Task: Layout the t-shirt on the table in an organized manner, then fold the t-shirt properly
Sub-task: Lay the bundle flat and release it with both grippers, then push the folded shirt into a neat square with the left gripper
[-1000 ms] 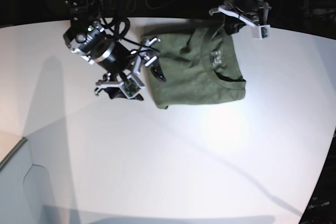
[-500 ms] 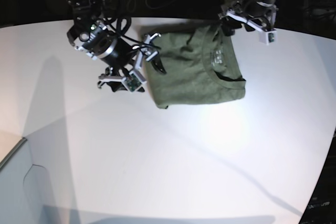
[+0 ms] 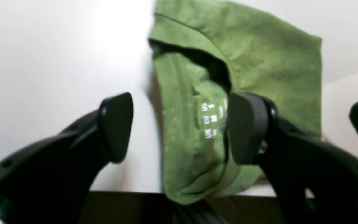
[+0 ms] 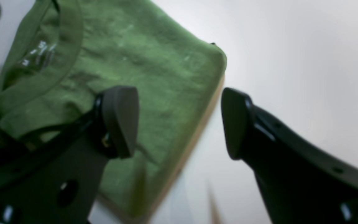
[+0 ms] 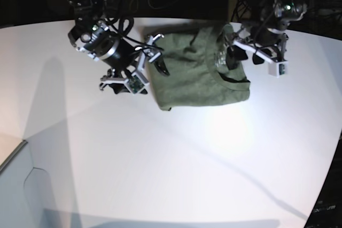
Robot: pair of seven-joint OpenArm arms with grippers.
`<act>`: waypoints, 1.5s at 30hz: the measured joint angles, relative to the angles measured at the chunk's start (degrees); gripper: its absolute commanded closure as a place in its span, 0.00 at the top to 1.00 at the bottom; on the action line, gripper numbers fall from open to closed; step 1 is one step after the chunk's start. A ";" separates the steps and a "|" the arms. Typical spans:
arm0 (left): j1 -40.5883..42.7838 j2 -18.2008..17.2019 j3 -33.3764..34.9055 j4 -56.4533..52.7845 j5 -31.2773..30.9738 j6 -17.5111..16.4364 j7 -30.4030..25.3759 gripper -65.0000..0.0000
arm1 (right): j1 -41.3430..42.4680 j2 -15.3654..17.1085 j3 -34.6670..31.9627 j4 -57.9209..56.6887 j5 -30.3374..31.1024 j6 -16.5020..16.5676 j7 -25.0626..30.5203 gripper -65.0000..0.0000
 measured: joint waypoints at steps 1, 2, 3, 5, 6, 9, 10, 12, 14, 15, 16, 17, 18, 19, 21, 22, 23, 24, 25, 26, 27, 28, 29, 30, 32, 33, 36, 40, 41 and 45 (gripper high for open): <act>-1.20 0.13 0.04 -1.36 -0.02 0.07 1.84 0.71 | 0.00 0.02 0.04 0.00 0.00 0.00 0.00 0.64; -2.23 0.13 0.09 -2.51 -0.07 -0.04 3.85 0.71 | -0.02 0.04 0.17 0.00 -0.02 0.02 -0.04 0.64; -3.04 0.17 0.09 -3.65 0.07 -0.13 4.57 0.71 | -0.02 0.04 0.20 -0.02 -0.04 0.00 -0.24 0.64; -4.63 1.38 -0.22 -5.60 0.00 0.28 4.52 0.71 | 0.00 0.04 0.26 -0.02 0.00 0.02 -0.17 0.64; -5.16 1.68 -0.26 -6.54 0.02 0.28 4.24 0.71 | 0.00 0.04 0.24 -0.02 0.00 0.02 -0.15 0.64; -6.12 2.36 0.07 -8.92 0.02 0.17 4.87 0.71 | -0.07 0.07 0.26 -0.02 -0.02 0.00 -0.07 0.64; -6.21 2.86 0.02 -9.53 0.02 0.28 4.66 0.71 | -0.20 0.07 0.26 -0.02 -0.02 0.00 -0.07 0.64; -6.45 3.21 0.04 -11.15 0.04 0.24 4.68 0.71 | -0.63 0.04 0.24 -0.02 -0.02 0.02 -0.04 0.64; -7.23 3.56 0.02 -12.96 -0.02 0.28 4.85 0.71 | -0.81 0.07 0.24 -0.02 -0.02 0.00 -0.24 0.64; -7.56 3.58 0.04 -13.92 0.02 0.17 4.66 0.71 | -0.81 0.07 0.26 -0.02 -0.02 0.02 -0.22 0.64; -8.04 3.54 0.02 -14.82 -0.61 -0.31 3.93 0.71 | -0.79 0.07 0.24 -0.02 -0.02 0.02 -0.15 0.64; -8.52 3.43 0.04 -15.54 -0.81 -0.44 3.87 0.70 | -0.74 0.07 0.24 -0.02 -0.02 0.02 -0.04 0.64; -9.22 3.45 0.17 -16.22 -0.81 -0.42 3.82 0.70 | -0.66 0.07 0.26 -0.02 -0.02 0.00 -0.07 0.64; -9.46 3.28 0.90 -16.76 -0.72 -0.39 3.37 0.70 | -0.66 0.07 0.26 -0.02 -0.02 0.00 -0.04 0.64; -9.57 2.69 3.58 -17.29 -0.79 -0.37 2.64 0.64 | -0.66 0.07 0.24 -0.04 -0.02 0.00 -0.22 0.64; -9.57 2.69 4.44 -17.38 -0.72 -0.37 2.47 0.58 | -0.66 0.07 0.24 -0.04 -0.02 0.02 -0.11 0.64; -9.53 2.64 5.31 -17.46 -0.55 -0.37 2.54 0.52 | -0.68 0.07 0.24 -0.04 -0.02 0.02 -0.07 0.64; -9.40 2.47 5.92 -17.57 -0.59 -0.37 2.69 0.44 | -0.68 0.07 0.24 -0.04 -0.04 0.02 -0.09 0.64; -9.40 2.36 6.54 -17.77 -0.59 -0.37 3.15 0.35 | -0.66 0.09 0.24 -0.04 -0.02 0.02 -0.07 0.64; -9.31 2.36 6.97 -17.88 -0.57 -0.37 3.32 0.27 | -0.66 0.09 0.26 -0.02 -0.04 0.00 -0.07 0.64; -9.29 2.36 7.17 -18.01 -0.35 -0.35 3.41 0.18 | -0.66 0.13 0.26 -0.02 -0.02 0.00 -0.04 0.64; -9.27 2.43 7.17 -18.01 -0.42 -0.37 3.69 0.09 | -0.66 0.20 0.24 -0.02 -0.02 0.02 -0.09 0.64; -9.29 2.45 7.17 -17.99 -0.37 -0.35 3.78 0.00 | -0.68 0.28 0.26 -0.02 -0.02 0.02 -0.09 0.64; -9.29 2.38 7.17 -17.92 -0.37 -0.20 4.04 0.00 | -0.66 0.66 0.24 0.00 0.00 0.00 -0.04 0.64; -9.27 2.34 7.17 -17.62 -0.37 -0.17 4.17 0.02 | -0.66 1.46 0.35 0.11 -0.02 0.00 -0.07 0.64; -9.29 1.88 7.19 -17.59 -0.39 -0.20 4.17 0.00 | -0.63 1.49 1.20 0.11 -0.04 0.00 -0.04 0.64; -9.66 -0.96 10.60 -17.51 -0.59 -0.15 4.20 0.00 | -0.48 1.22 5.81 0.61 -0.02 0.00 0.31 0.64; -13.27 -6.80 19.78 -17.49 0.11 0.76 7.21 0.00 | 1.22 -0.39 11.74 0.92 -0.20 0.00 -0.02 0.64; -14.40 -7.78 21.88 -17.51 0.33 0.76 8.33 0.00 | 1.60 -0.61 12.98 0.94 0.07 0.00 0.17 0.64; -20.74 -10.78 28.33 -17.62 0.39 0.72 15.87 0.00 | 2.71 -1.73 19.30 1.07 0.22 0.00 0.15 0.64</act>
